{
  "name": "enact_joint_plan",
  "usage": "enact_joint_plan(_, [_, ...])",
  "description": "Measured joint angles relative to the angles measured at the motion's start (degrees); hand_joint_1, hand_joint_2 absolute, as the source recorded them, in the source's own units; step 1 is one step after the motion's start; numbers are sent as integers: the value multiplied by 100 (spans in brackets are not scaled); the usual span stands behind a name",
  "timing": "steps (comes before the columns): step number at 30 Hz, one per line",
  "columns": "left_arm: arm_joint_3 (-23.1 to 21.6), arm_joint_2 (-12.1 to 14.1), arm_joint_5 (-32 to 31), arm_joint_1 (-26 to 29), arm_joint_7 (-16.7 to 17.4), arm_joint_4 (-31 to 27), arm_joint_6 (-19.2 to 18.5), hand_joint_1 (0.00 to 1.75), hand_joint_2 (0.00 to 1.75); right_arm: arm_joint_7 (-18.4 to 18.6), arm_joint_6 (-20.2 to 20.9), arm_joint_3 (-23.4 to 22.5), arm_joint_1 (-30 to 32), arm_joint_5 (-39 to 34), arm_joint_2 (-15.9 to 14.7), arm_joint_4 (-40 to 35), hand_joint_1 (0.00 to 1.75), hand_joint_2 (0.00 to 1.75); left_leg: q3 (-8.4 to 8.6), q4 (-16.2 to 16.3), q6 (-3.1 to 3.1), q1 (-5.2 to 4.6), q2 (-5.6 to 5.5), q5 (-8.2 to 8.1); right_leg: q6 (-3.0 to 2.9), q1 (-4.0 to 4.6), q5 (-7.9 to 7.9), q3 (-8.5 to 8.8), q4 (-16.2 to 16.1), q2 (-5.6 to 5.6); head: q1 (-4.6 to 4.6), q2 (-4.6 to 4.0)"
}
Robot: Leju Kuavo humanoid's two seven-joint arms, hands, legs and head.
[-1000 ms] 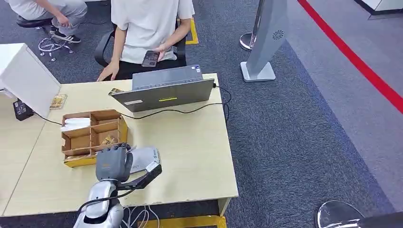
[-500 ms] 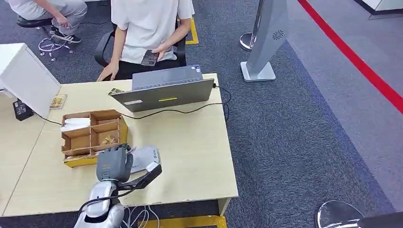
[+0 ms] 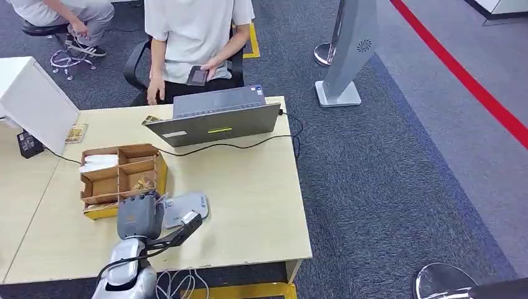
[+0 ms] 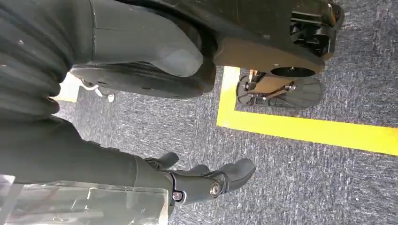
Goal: Pass the card to the sensor for recognition and then transmit it.
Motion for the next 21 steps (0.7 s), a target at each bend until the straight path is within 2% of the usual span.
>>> enact_joint_plan(2, [0, -2, -35, -4, -99, 74, -105, 175, 175, 0, 5, 0, -2, -9, 0, 0, 0, 175, -1, 0, 0, 0, 0, 0, 0, 0, 0, 0, 0, 0, 0, 0])
enact_joint_plan(21, [2, -33, -46, -118, -88, 295, -297, 175, 175, -35, 40, 2, 3, -72, 0, 0, 0, 175, 10, 0, 0, 0, -3, 0, 0, 0, 0, 13, 0, -2, 0, 0])
